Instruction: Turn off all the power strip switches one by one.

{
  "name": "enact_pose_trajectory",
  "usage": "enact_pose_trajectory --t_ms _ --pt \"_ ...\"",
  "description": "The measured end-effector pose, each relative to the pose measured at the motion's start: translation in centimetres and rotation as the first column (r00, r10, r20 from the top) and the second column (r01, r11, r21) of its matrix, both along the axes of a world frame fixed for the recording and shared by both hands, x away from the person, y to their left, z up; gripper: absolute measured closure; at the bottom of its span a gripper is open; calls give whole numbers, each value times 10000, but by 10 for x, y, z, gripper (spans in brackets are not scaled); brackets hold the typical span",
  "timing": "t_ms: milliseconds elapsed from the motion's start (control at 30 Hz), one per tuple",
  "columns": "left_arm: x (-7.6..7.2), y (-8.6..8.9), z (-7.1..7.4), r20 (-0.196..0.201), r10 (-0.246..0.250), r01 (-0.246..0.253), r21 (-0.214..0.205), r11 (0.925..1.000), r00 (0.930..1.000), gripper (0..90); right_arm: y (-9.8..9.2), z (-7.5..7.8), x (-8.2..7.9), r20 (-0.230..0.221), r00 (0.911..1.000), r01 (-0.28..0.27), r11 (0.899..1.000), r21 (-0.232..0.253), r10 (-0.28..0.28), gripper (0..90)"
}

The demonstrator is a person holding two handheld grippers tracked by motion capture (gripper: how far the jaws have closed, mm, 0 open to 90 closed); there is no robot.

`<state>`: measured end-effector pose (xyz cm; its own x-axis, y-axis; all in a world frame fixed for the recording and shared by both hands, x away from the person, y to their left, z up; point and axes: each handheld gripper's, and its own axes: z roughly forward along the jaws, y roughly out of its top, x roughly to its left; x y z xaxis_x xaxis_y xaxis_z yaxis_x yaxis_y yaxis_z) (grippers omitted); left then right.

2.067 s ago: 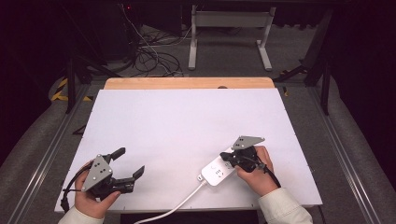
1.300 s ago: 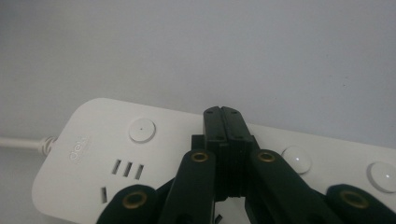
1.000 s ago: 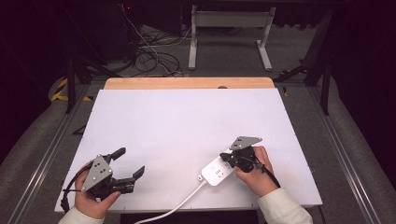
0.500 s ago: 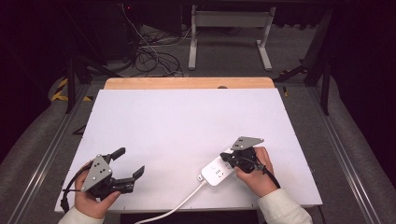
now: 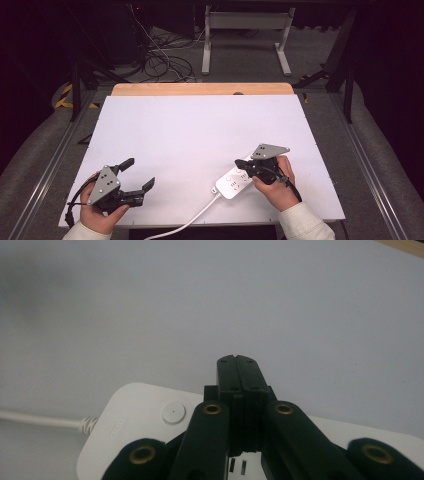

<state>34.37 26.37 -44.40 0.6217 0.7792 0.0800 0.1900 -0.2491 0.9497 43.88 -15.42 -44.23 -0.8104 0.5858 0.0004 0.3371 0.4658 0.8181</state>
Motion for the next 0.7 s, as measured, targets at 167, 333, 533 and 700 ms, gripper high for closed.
enact_pose_trajectory --t_ms 167,333,533,700 --pt "0 0 0 16 2 -2 -5 10000 10000 136 -3 2 2 159 9998 127 9999 -90 -126 900" --pt "0 1 0 1 -2 2 8 10000 10000 136 -18 9 8 232 9973 702 9975 0 -702 900" --pt "0 0 0 25 7 -7 -4 10000 10000 136 -33 10 13 217 9930 1163 9931 115 -1165 900" --pt "0 1 0 22 -8 8 33 10000 10000 136 -34 6 16 175 9919 1261 9920 -73 -1260 900"
